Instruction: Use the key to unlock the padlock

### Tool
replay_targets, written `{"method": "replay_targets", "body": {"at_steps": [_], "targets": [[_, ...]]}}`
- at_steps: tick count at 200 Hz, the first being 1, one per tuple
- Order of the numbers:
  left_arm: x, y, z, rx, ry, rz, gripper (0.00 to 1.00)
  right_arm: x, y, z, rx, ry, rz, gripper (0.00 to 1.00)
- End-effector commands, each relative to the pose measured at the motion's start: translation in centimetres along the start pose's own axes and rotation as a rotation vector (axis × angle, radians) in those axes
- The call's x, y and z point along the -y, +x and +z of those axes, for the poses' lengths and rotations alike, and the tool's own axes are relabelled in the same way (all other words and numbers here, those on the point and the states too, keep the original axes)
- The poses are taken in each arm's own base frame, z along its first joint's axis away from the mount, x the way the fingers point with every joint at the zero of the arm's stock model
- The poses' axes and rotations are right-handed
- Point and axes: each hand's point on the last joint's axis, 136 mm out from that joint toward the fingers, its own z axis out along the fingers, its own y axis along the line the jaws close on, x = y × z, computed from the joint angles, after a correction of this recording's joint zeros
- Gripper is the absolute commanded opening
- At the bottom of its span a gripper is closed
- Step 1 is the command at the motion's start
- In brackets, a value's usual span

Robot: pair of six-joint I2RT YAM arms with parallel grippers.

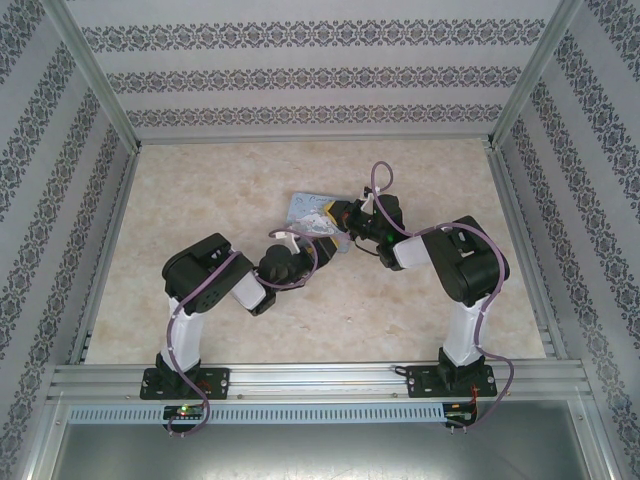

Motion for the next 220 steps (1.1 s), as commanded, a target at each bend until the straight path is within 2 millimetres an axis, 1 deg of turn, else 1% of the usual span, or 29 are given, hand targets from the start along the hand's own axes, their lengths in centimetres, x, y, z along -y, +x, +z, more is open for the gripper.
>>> {"method": "replay_targets", "body": {"at_steps": [1,29,53,70,94,129,168,220], "targets": [[-1.4,0.9,-0.4,0.003,-0.04,-0.056,0.76,4.1,1.2,0.3,-0.023,0.104,0.041,0.0],[-2.3,0.9,-1.1,0.011,-0.087,-0.05,0.72,4.1,1.2,0.3,-0.024,0.105,0.042,0.0],[-3.5,1.1,-1.7,0.018,-0.132,-0.057,0.64,4.2,1.2,0.3,-0.024,0.105,0.043,0.0],[-3.9,1.2,-1.9,0.018,-0.148,-0.059,0.57,4.3,1.2,0.3,-0.024,0.105,0.045,0.0],[-4.3,1.4,-1.8,0.01,-0.167,-0.058,0.52,4.4,1.3,0.3,-0.023,0.107,0.046,0.0],[-5.1,1.7,-1.6,-0.012,-0.207,-0.045,0.51,4.5,1.3,0.2,-0.023,0.108,0.048,0.0],[-6.3,2.2,-1.8,-0.06,-0.307,0.037,0.5,4.5,1.2,0.2,-0.022,0.106,0.048,0.0],[-7.6,2.5,-2.1,-0.083,-0.375,0.078,0.44,4.8,1.2,0.3,-0.023,0.108,0.054,0.0]]}}
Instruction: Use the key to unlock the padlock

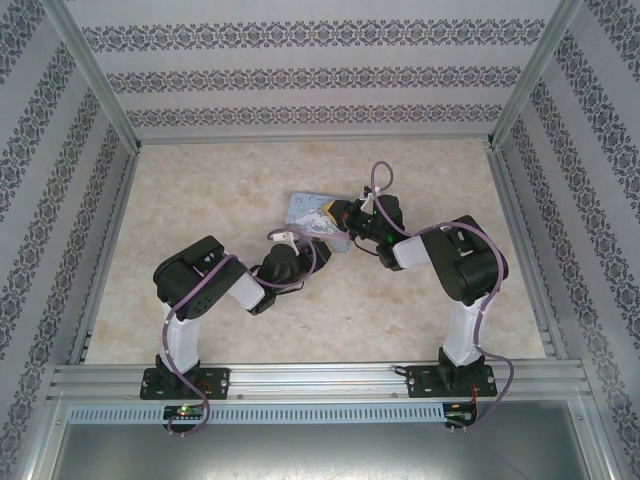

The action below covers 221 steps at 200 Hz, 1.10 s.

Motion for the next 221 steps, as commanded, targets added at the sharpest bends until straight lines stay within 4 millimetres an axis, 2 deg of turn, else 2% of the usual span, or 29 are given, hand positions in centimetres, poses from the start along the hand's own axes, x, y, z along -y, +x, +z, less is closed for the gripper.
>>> {"method": "replay_targets", "body": {"at_steps": [1,116,152,183,221], "targets": [[-5.3,2.3,-0.5,-0.073,-0.204,0.054,0.44,4.9,1.3,0.1,-0.024,0.123,0.058,0.0],[-5.5,1.9,-0.1,-0.051,-0.219,0.049,0.28,5.4,1.3,-0.2,-0.023,0.126,0.067,0.0],[-5.2,1.6,-0.1,-0.041,-0.208,0.035,0.12,5.2,1.2,-0.3,-0.021,0.118,0.066,0.0],[-4.4,1.7,-0.3,-0.059,-0.193,0.027,0.0,3.9,0.9,-0.7,-0.024,0.09,0.054,0.0],[-2.5,1.7,-1.1,-0.099,-0.154,0.008,0.0,0.5,0.7,-2.5,-0.027,0.032,-0.009,0.0]]}}
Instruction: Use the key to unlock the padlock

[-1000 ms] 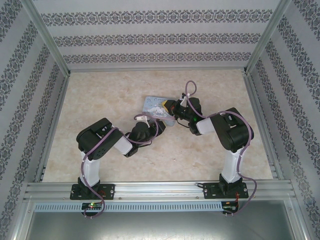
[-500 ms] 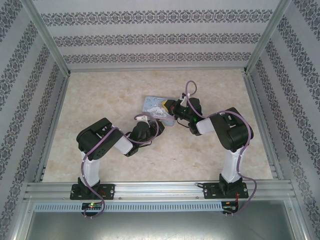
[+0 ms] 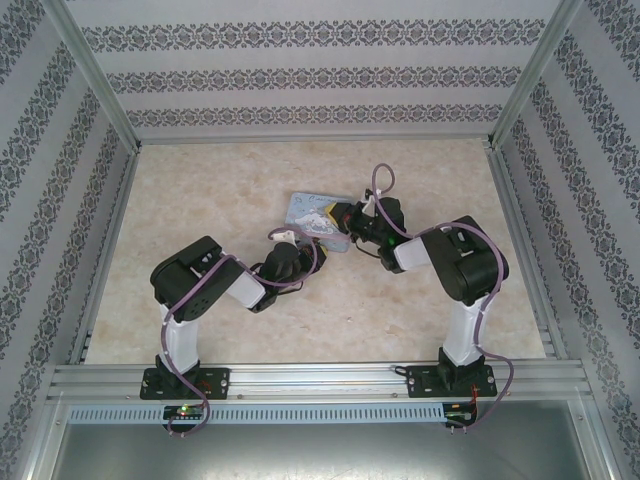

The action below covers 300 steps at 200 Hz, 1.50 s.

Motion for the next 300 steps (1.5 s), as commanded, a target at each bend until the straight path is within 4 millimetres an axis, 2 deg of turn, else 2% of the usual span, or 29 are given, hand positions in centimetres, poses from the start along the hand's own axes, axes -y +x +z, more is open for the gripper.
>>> {"method": "replay_targets", "body": {"at_steps": [1,19,47,75,94,108,114,157,195,247,300], "targets": [[-1.4,1.7,-1.0,-0.086,-0.076,-0.017,0.0,-0.4,0.6,-1.6,-0.025,0.013,-0.035,0.0],[-0.1,1.7,-1.4,-0.123,-0.055,-0.011,0.0,-1.8,1.2,-3.0,-0.046,-0.006,-0.078,0.0],[2.2,1.8,-2.2,-0.201,-0.016,0.022,0.0,-2.5,3.2,-5.6,-0.102,-0.027,-0.128,0.0],[4.0,1.6,-3.0,-0.247,0.019,0.042,0.0,-1.5,5.9,-8.0,-0.175,-0.035,-0.162,0.0],[4.5,1.5,-3.4,-0.263,0.021,0.044,0.0,-0.5,7.5,-9.6,-0.199,-0.033,-0.174,0.0],[4.8,1.4,-3.4,-0.27,0.031,0.041,0.0,-0.1,7.9,-10.5,-0.194,-0.029,-0.176,0.0],[5.0,1.4,-3.4,-0.276,0.036,0.04,0.0,0.9,8.6,-11.2,-0.199,-0.012,-0.162,0.0],[5.4,1.6,-3.0,-0.296,0.07,-0.004,0.0,2.3,9.6,-13.4,-0.158,0.014,-0.141,0.0],[6.2,1.5,-2.5,-0.299,0.136,-0.071,0.0,3.3,9.5,-14.0,-0.092,0.047,-0.077,0.0],[7.8,1.2,-2.3,-0.305,0.227,-0.156,0.0,2.8,10.1,-13.1,-0.078,0.047,-0.059,0.0],[8.3,0.8,-2.7,-0.287,0.262,-0.234,0.0,2.8,9.8,-11.9,-0.061,0.032,-0.012,0.0]]}}
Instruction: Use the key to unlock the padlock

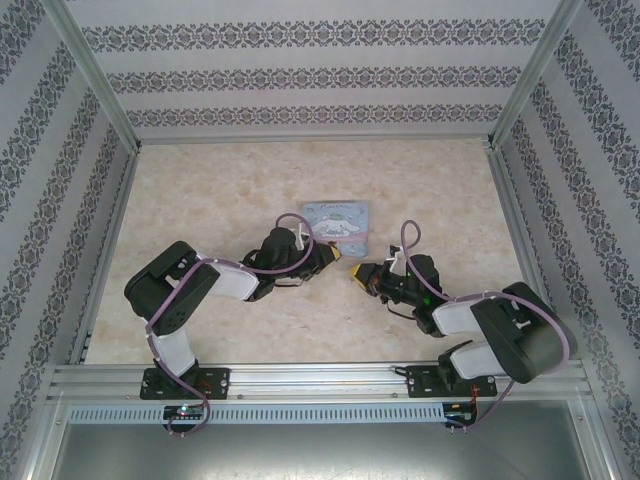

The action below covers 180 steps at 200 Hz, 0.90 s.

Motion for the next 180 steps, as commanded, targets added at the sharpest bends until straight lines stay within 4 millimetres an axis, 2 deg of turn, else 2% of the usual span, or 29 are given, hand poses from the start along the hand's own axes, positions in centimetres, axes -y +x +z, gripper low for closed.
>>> {"method": "replay_targets", "body": {"at_steps": [1,69,180], "targets": [[2.3,-0.8,-0.3,0.023,0.109,-0.028,0.0,-1.6,-1.0,0.6,0.043,-0.058,-0.002,0.0],[2.1,-0.8,-0.7,0.036,0.119,-0.066,0.0,-2.0,-1.9,1.9,0.073,-0.084,0.038,0.0],[2.0,-0.7,-0.6,0.029,0.118,-0.073,0.0,-2.2,-2.4,2.7,0.08,-0.093,0.054,0.0]]}}
